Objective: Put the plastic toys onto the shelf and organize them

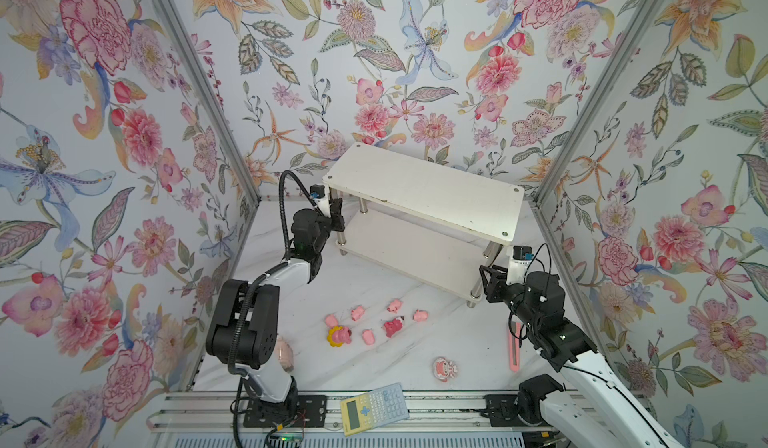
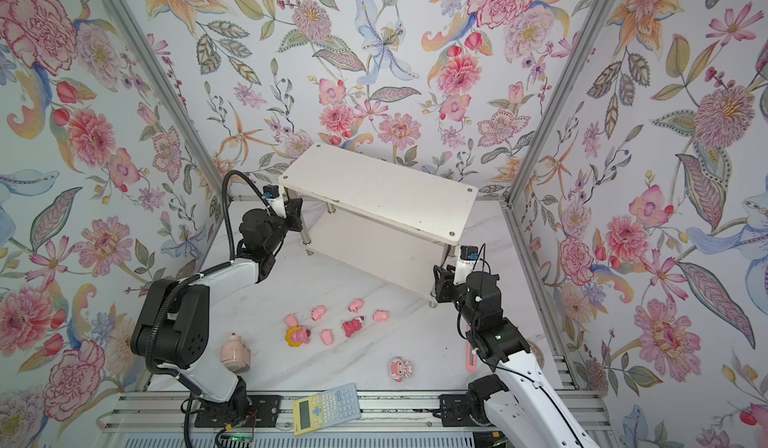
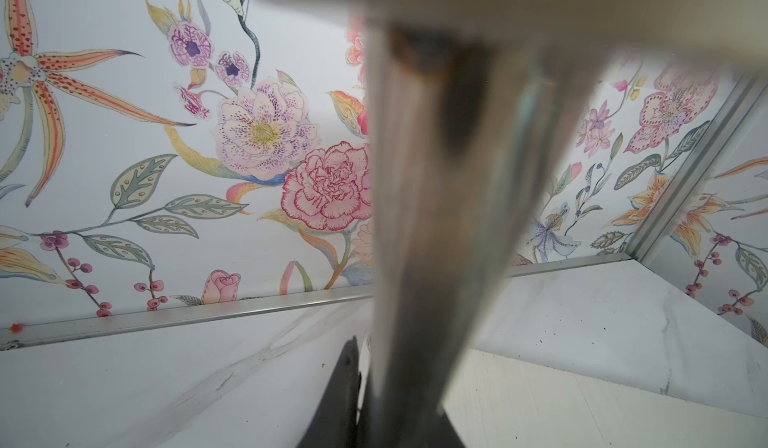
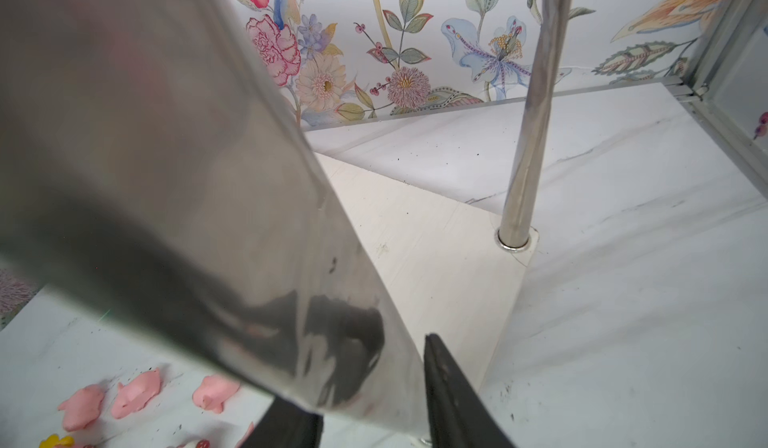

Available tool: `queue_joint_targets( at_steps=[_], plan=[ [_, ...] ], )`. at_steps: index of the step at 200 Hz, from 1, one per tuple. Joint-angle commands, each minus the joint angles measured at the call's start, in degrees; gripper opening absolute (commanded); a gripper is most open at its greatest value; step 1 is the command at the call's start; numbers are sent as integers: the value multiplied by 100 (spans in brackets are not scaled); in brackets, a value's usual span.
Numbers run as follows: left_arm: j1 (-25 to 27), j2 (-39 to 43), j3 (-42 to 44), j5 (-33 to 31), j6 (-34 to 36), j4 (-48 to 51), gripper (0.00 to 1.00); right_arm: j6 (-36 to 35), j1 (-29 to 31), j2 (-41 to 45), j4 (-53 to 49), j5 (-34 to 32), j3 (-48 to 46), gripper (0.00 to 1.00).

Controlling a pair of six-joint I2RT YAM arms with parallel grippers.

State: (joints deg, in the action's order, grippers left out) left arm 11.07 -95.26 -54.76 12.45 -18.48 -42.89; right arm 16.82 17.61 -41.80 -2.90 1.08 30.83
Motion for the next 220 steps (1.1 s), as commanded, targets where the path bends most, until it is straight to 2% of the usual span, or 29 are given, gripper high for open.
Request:
queue_joint_targets(
  at_steps=[1,36,78,114,150,176,204,220],
  plan=[
    [14,522,217,-361,-100,172,13,-17,-417,-284,661,630,77,38],
    [18,1284,622,-783,87,424,13,117,-933,-994,1420,1451,158,34],
    [14,1899,1098,-1253,235,630,13,176,-1118,-2050,2159,2048,558,34],
    [22,1981,1258,-1394,266,721,14,388,-1156,-2997,2746,2369,939,33],
    [17,1941,1231,-1417,205,688,18,561,-1233,-3513,2973,2440,1230,33],
    [13,1956,1181,-1456,209,721,27,612,-1207,-3423,2871,2322,1233,36],
    [18,2035,1210,-1408,172,756,47,518,-1142,-2916,2278,1851,1089,47],
    [17,2124,1278,-1397,139,761,52,361,-1057,-2462,1705,1452,964,54]
  ],
)
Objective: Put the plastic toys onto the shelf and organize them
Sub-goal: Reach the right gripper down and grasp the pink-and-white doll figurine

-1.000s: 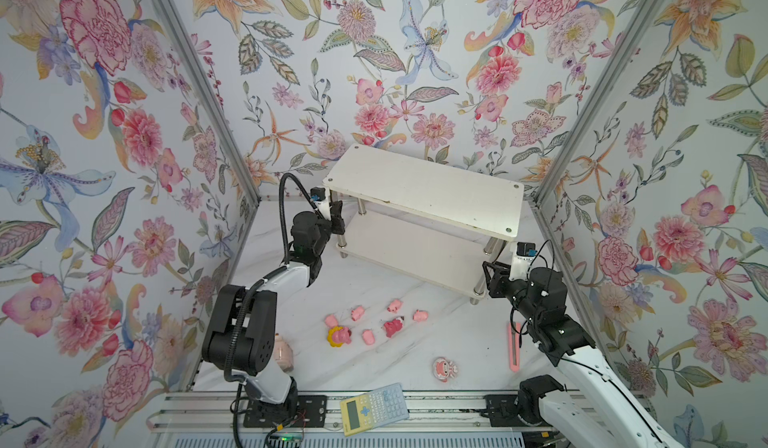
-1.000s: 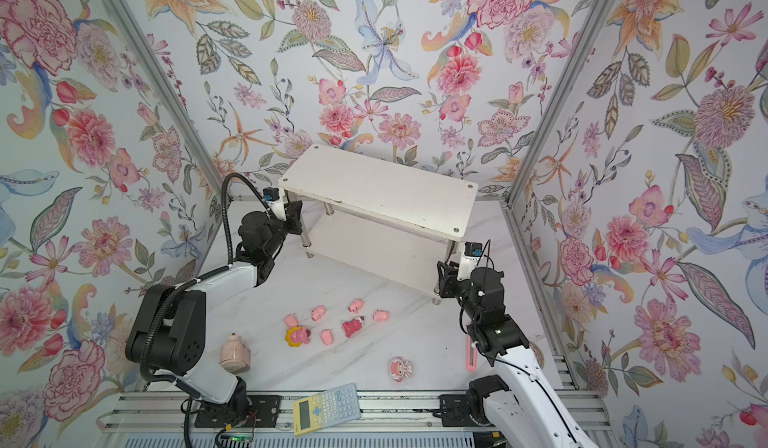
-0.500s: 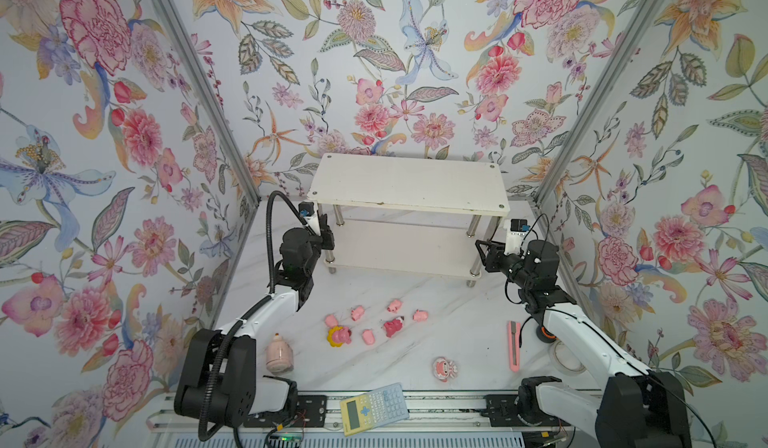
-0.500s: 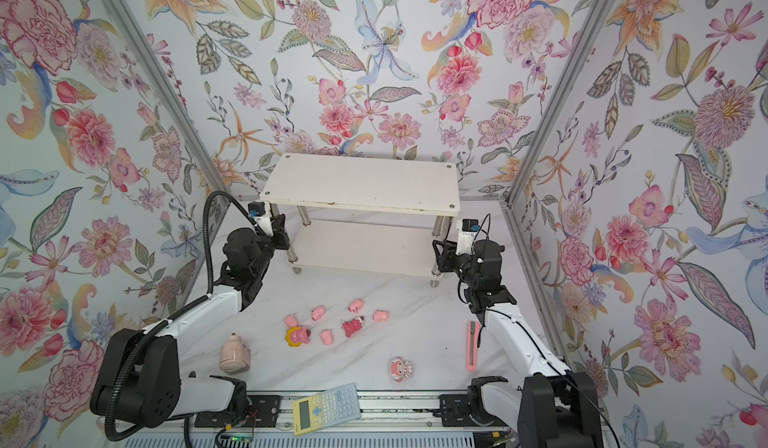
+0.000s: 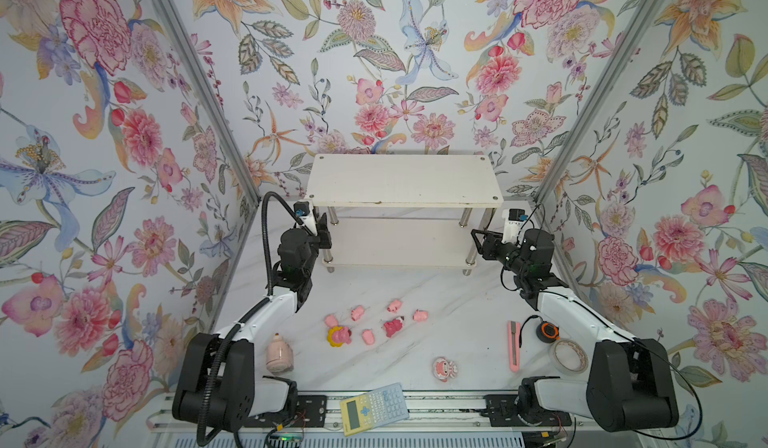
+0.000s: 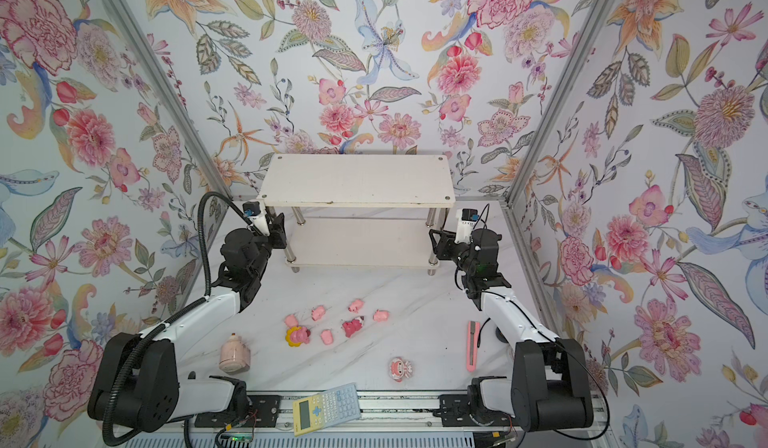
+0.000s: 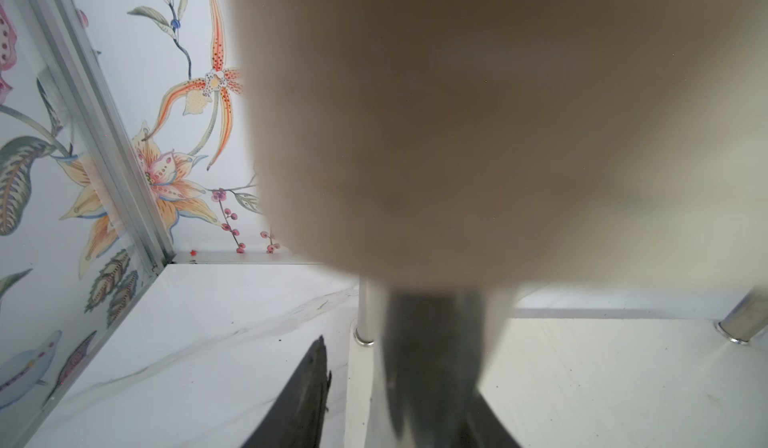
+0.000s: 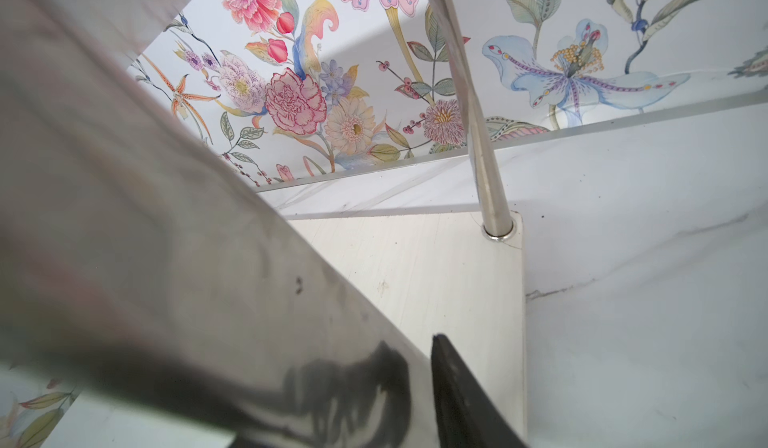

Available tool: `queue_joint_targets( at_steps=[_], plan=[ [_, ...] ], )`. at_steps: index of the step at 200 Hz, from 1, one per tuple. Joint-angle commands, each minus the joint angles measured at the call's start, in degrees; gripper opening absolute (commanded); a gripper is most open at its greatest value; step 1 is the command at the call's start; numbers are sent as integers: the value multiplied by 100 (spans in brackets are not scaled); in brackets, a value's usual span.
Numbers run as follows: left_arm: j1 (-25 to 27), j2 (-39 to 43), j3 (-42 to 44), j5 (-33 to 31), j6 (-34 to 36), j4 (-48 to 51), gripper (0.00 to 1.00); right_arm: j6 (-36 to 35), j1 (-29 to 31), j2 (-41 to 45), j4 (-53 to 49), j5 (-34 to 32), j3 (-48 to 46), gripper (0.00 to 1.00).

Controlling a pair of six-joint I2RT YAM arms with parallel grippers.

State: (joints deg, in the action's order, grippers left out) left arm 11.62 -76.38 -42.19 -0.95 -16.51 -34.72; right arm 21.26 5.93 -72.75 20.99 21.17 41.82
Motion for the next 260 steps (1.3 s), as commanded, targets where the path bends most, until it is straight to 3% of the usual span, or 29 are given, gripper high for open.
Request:
queue_joint_targets(
  at_steps=[1,46,80,97,117,123,144,169,207,260],
  plan=[
    [-42,241,24,-56,-65,-59,52,-98,114,663,-719,-590,-150,54],
    [-16,578,317,22,-189,-38,57,-271,676,2039,-2503,-1732,-503,65],
    [46,912,638,95,-243,96,58,-396,1959,2512,-4058,-2678,-396,75],
    [98,1089,852,95,-301,148,58,-247,2786,2318,-4728,-2871,-255,84],
    [147,1255,1052,121,-368,215,59,6,4191,1846,-5186,-3159,-128,93],
    [170,1297,1110,123,-383,217,59,98,4599,1666,-5311,-3292,-74,100],
    [226,1454,1306,114,-439,185,59,393,5812,1021,-5687,-3640,221,99],
    [238,1576,1381,138,-476,219,60,650,6675,288,-6088,-3541,579,99],
    [230,1652,1425,156,-453,262,61,1191,7120,-136,-6643,-3299,731,93],
    [237,1429,1463,256,-563,117,61,1480,6792,-231,-6985,-3189,508,92]
  ],
)
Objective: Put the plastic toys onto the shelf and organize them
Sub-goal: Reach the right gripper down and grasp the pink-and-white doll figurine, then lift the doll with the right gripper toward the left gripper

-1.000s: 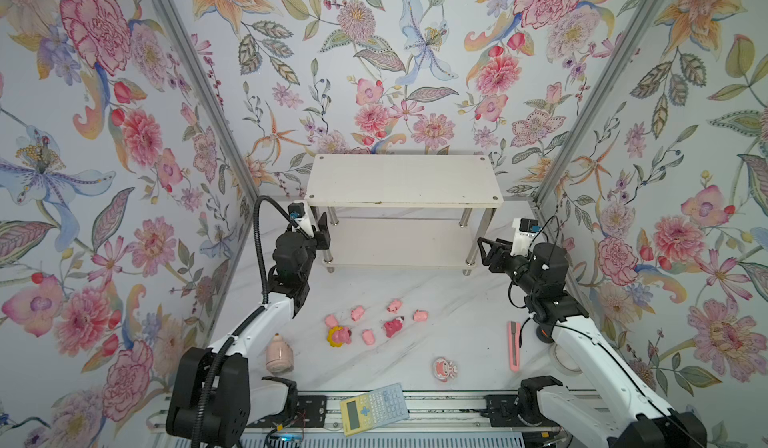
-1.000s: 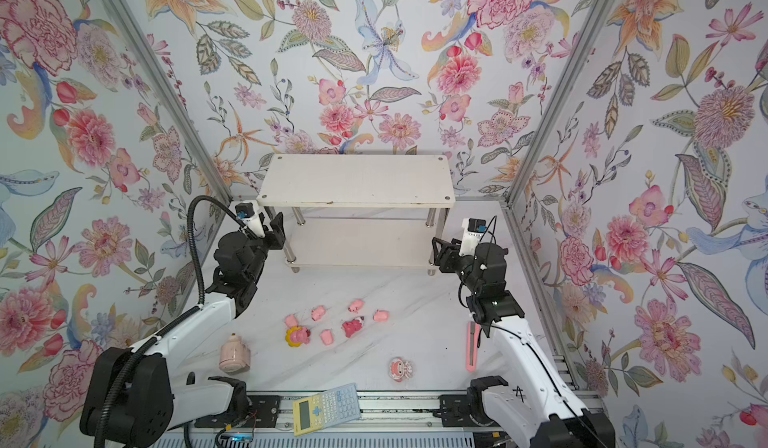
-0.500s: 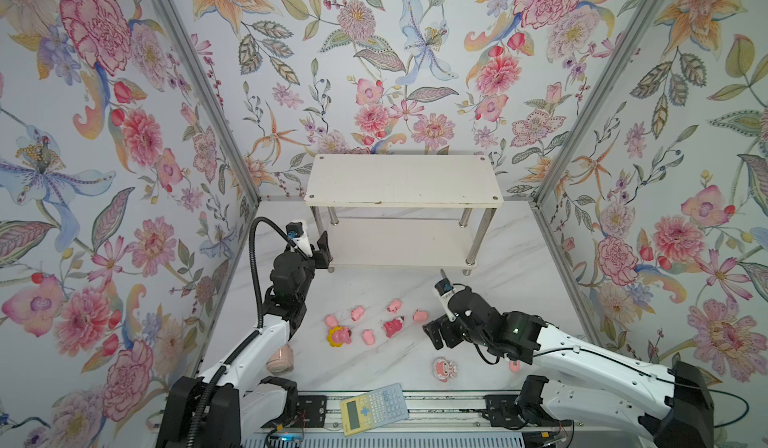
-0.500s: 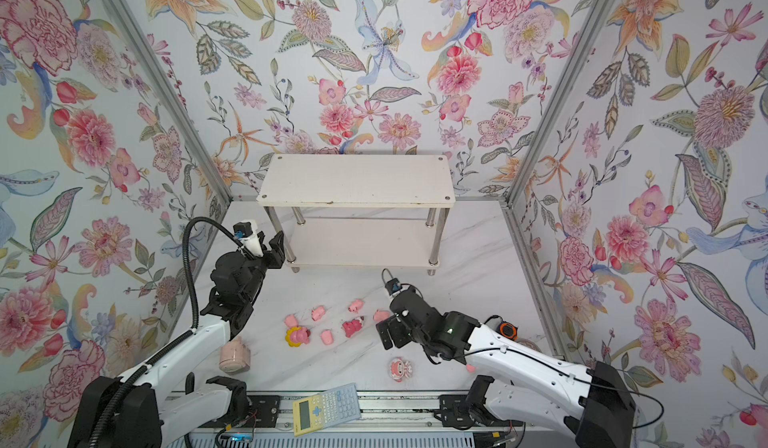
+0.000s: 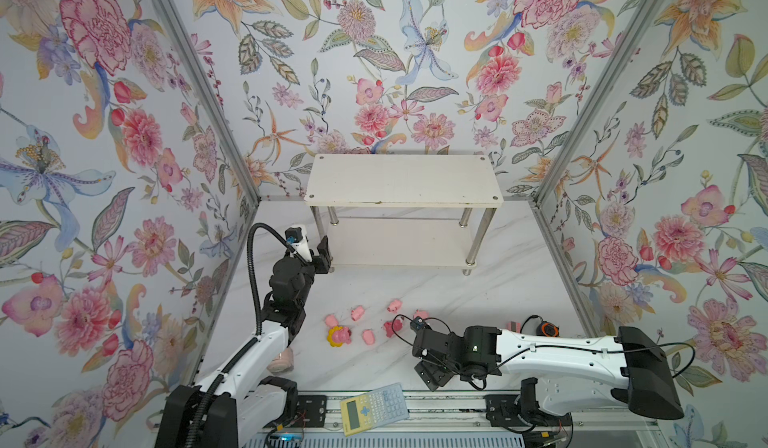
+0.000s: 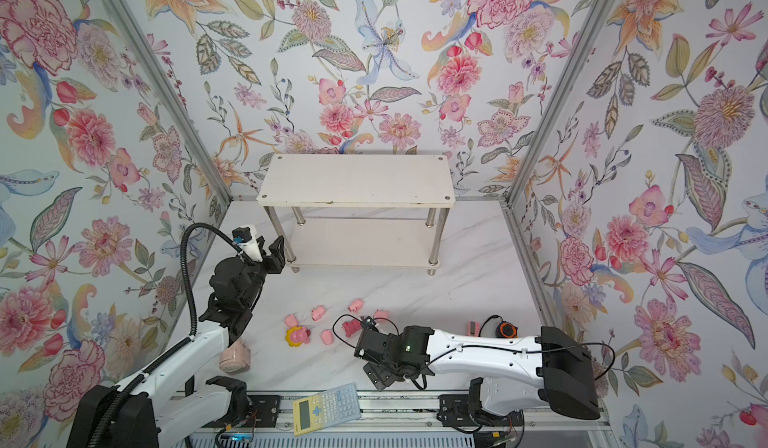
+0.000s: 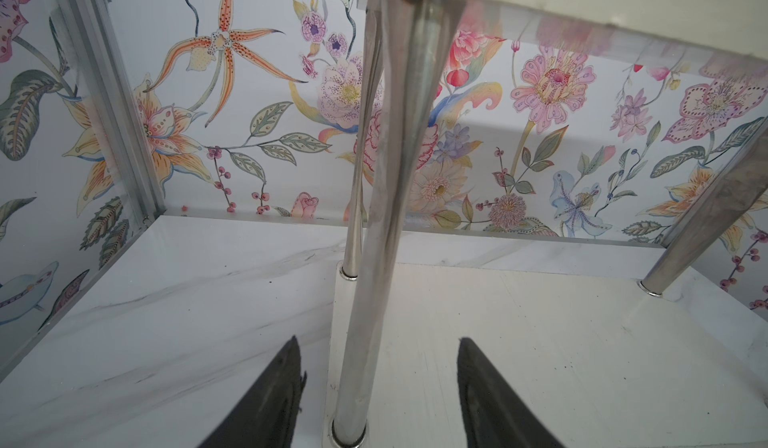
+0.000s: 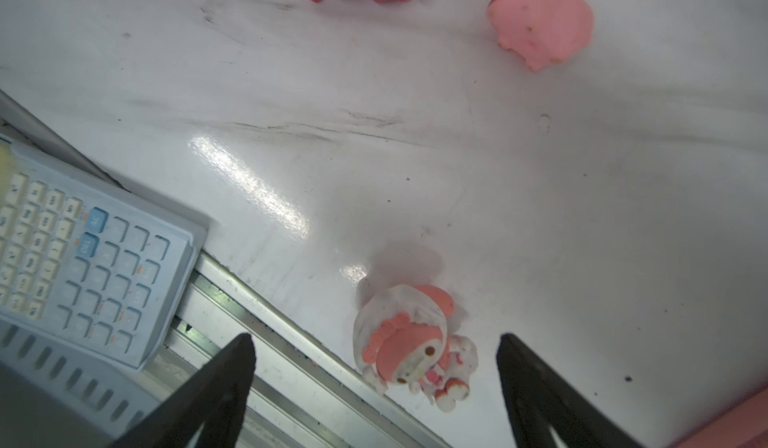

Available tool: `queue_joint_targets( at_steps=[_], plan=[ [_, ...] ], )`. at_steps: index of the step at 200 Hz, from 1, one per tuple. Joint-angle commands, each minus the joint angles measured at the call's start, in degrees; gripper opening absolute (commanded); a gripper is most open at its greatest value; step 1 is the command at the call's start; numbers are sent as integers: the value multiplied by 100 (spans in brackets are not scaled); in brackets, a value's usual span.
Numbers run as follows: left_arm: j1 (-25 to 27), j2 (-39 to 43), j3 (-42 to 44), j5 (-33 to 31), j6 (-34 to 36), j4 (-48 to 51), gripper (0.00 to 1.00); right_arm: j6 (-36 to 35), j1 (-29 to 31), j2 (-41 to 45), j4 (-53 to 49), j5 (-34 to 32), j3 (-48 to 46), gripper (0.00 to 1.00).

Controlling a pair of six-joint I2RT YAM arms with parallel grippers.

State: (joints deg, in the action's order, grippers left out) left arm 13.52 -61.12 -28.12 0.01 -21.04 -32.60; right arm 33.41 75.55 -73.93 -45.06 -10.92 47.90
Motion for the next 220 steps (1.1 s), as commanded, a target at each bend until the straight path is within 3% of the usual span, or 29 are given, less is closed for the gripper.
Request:
queue_joint_targets(
  at_steps=[1,112,165,192,220],
  plan=[
    [46,-99,58,163,-115,-96,61,264,-175,-122,-380,19,-98,92],
    [65,-605,-175,236,-190,-273,61,41,-694,-466,356,938,-672,77],
    [85,-733,-196,214,-167,-343,61,179,-952,-606,620,1129,-832,63],
    [84,-844,-221,236,-179,-398,62,275,-1239,-423,881,1264,-976,48],
    [97,-1008,-257,279,-207,-497,62,354,-1735,-38,1368,1423,-1192,46]
  ],
)
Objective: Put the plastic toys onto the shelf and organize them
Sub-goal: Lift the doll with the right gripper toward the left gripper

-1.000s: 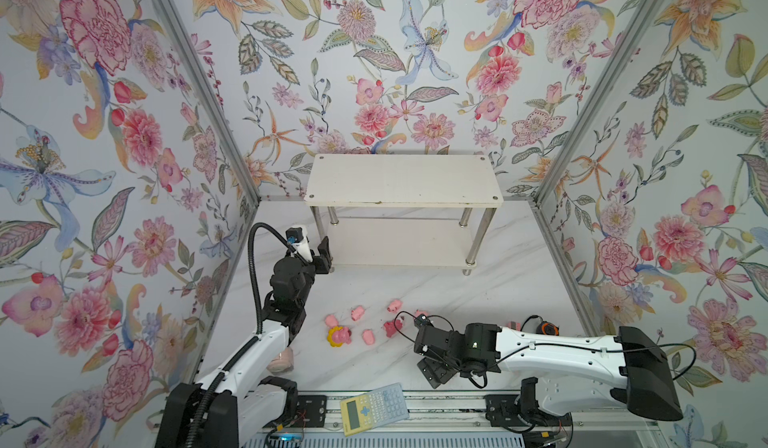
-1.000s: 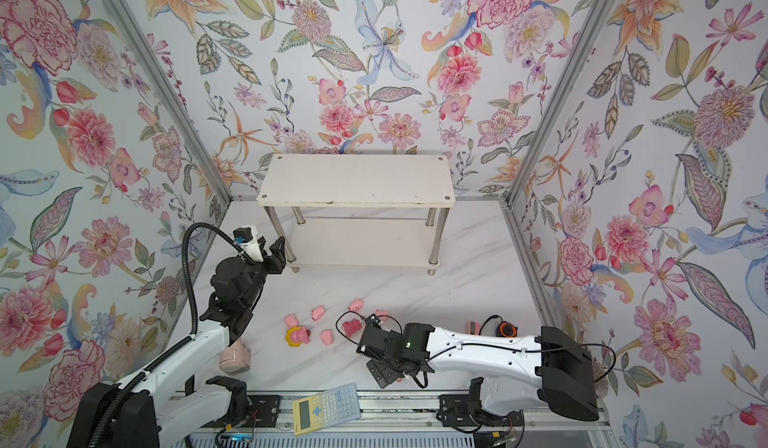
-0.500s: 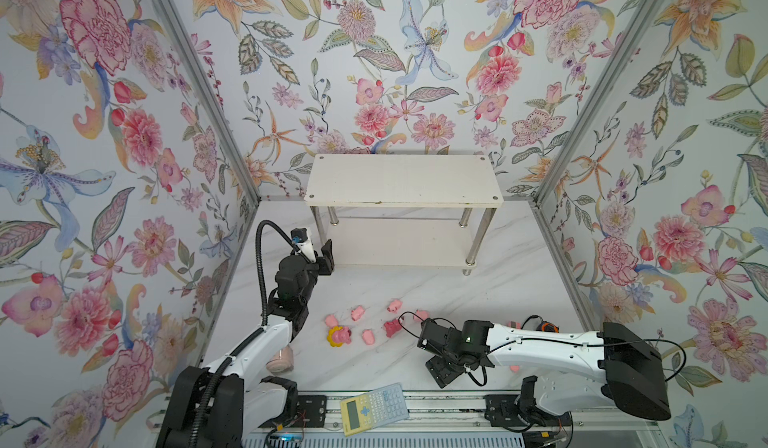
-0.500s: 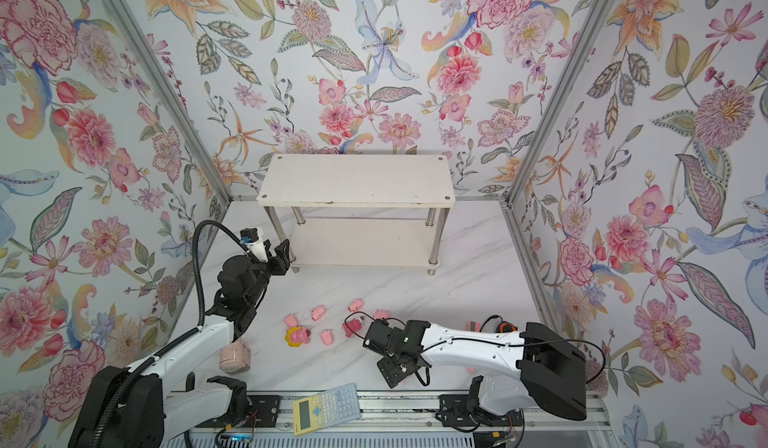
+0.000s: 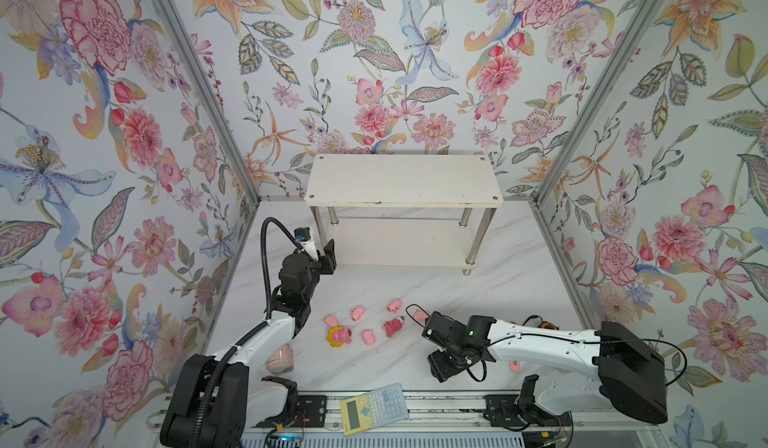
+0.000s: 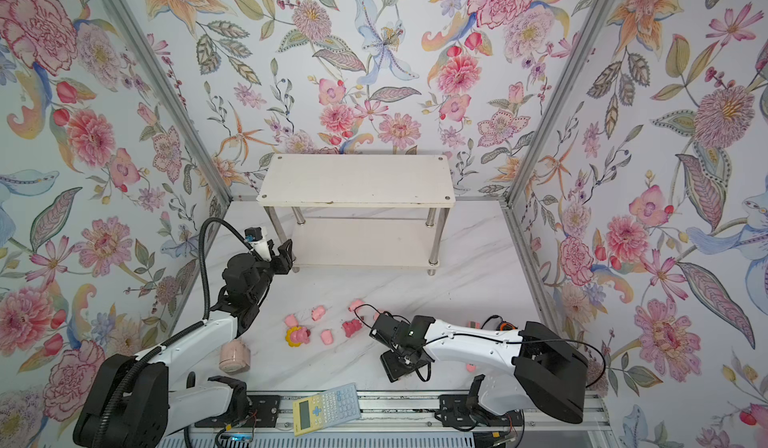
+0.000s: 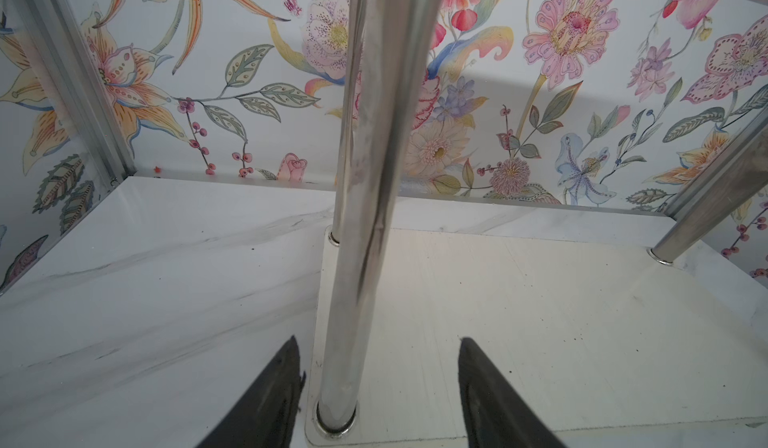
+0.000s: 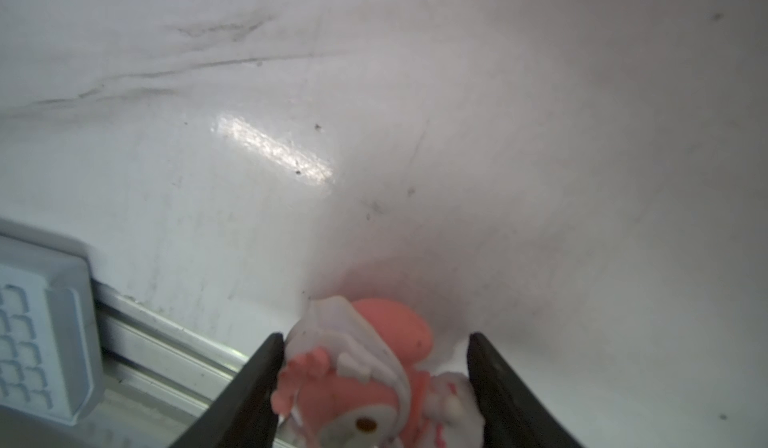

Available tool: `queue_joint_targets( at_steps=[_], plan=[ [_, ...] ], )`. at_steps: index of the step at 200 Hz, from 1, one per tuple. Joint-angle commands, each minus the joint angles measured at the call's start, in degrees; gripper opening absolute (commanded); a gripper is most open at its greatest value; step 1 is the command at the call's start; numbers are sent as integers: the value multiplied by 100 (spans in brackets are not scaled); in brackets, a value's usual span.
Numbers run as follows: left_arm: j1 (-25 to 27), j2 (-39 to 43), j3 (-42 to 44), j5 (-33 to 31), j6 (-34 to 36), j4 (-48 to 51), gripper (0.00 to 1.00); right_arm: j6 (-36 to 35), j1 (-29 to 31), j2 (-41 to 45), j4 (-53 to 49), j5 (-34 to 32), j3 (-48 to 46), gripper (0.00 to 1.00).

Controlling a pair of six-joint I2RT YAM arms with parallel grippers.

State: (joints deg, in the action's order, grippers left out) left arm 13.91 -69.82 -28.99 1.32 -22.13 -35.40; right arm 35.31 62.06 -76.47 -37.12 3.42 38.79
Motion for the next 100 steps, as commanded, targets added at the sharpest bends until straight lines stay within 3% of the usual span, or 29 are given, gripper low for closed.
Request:
queue_joint_targets(
  at_steps=[1,90,100],
  plan=[
    [54,-146,-169,148,-98,-220,62,171,-405,231,592,0,-287,46],
    [230,-462,-357,653,-38,-438,64,292,-2457,1200,2792,1580,-557,39],
    [258,-471,-367,860,-28,-489,66,416,-2745,1166,3189,1806,-557,33]
  ],
)
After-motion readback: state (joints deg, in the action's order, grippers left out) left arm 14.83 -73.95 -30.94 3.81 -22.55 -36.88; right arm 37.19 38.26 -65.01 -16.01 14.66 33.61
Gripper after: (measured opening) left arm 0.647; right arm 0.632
